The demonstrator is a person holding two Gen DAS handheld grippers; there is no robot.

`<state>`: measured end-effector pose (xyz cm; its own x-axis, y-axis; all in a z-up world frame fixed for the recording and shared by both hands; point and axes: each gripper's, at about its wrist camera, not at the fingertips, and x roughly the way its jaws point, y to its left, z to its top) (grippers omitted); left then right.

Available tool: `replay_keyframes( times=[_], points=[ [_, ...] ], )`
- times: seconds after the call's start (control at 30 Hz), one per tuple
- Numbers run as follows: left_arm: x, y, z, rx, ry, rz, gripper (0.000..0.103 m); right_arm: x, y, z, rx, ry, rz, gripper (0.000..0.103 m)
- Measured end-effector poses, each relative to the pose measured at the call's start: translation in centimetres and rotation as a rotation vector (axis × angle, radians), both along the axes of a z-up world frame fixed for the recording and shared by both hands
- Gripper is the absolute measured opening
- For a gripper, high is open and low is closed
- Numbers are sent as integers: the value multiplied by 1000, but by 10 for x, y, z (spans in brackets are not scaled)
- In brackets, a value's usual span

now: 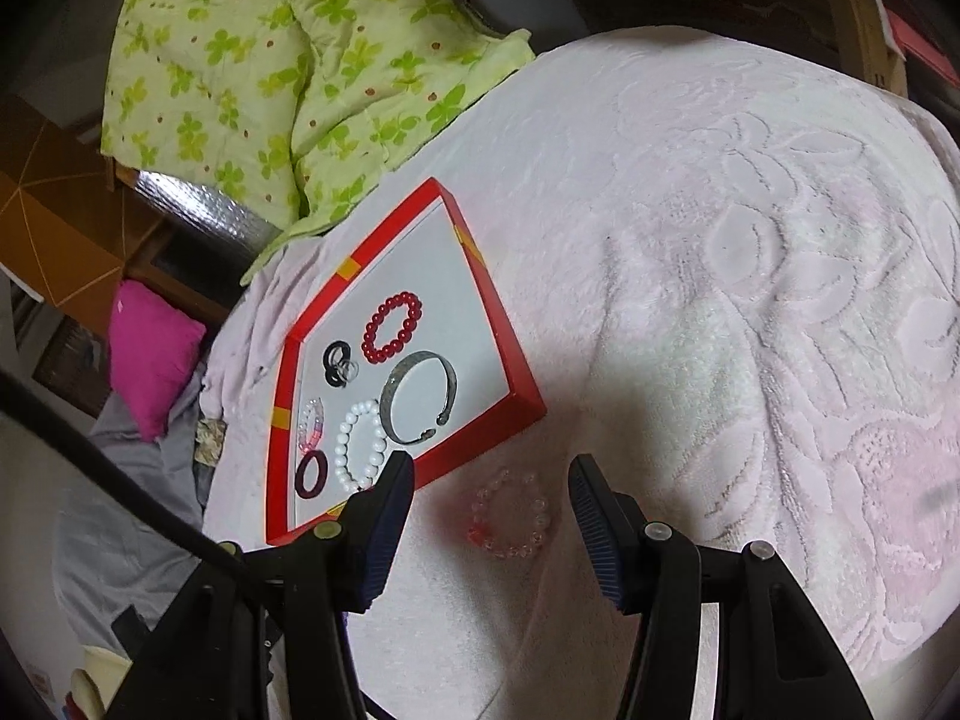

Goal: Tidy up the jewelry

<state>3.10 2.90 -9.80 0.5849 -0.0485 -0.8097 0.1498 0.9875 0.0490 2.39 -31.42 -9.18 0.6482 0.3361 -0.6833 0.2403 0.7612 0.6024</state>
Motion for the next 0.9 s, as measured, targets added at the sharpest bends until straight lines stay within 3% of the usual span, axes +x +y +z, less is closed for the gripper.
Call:
replay_keyframes(
  times=[0.3,0.9],
  points=[
    [-7,-7,7,46,-30,-22,73,7,18,-1,-47,14,68,57],
    [-8,-11,7,85,-40,-23,73,6,8,-4,-65,29,73,57]
  ],
)
